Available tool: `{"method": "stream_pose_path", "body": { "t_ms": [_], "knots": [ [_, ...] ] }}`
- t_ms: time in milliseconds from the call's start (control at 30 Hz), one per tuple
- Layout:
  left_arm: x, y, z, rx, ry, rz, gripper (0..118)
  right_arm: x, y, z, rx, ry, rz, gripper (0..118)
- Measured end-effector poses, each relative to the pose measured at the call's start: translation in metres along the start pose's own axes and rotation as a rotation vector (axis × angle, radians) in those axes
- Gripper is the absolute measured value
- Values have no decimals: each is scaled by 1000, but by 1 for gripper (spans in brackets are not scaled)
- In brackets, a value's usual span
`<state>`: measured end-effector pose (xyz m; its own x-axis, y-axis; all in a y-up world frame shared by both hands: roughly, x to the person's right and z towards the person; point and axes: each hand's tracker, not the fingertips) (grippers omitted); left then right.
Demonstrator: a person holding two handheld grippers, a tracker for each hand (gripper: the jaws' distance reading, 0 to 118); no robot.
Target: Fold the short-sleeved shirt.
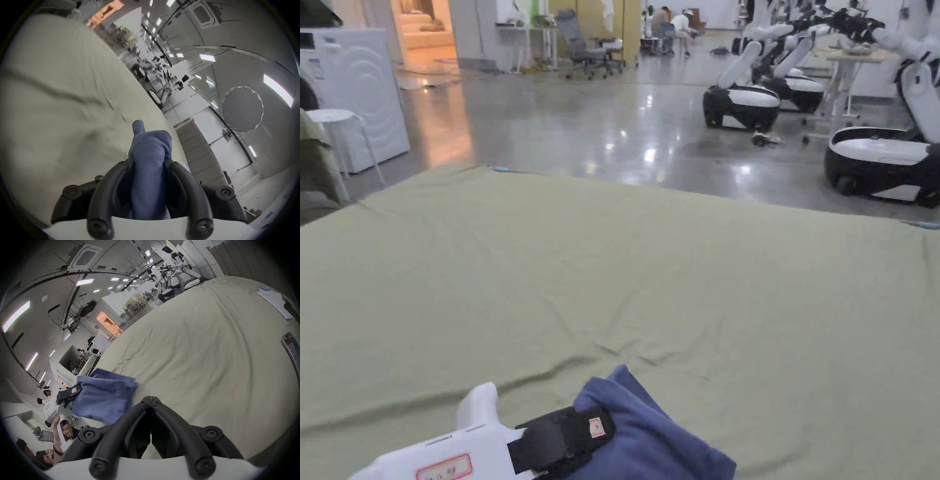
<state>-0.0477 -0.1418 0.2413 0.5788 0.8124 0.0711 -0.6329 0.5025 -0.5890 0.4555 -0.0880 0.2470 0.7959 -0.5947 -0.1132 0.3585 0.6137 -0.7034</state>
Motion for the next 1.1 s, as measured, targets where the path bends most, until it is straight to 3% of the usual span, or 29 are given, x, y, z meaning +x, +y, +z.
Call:
{"method": "stream_pose_path", "body": {
  "t_ms": [100,200,300,400,433,500,567,633,700,833,967,1100],
  "knots": [
    [-31,70,65,78,159,-75,31,-3,-1,3,11,12,19,0],
    [-57,127,120,113,420,-175,31,-4,-2,0,-1,3,41,0],
    [-95,161,142,146,480,-82,31,-1,-2,-7,-23,-4,47,0],
    [-113,175,144,146,555,-80,33,-6,-2,-7,-41,-12,65,0],
    [-113,177,143,151,589,-100,36,-7,-1,-6,-44,-14,75,0],
    [-113,181,145,173,652,-153,54,-8,0,-3,-43,-17,90,0],
    [-100,191,161,277,754,-229,59,-15,3,5,-33,-25,100,0],
    [-81,194,179,383,718,-225,59,-16,6,14,3,-36,110,0],
    [-48,196,196,460,711,-336,59,-20,10,22,75,-67,108,0],
    [21,175,201,513,661,-521,59,-32,23,31,174,-92,224,0],
    [86,131,172,521,496,-726,59,-49,31,45,295,-138,362,0],
    [125,89,120,498,409,-905,57,-58,37,58,379,-87,376,0]
  ]
}}
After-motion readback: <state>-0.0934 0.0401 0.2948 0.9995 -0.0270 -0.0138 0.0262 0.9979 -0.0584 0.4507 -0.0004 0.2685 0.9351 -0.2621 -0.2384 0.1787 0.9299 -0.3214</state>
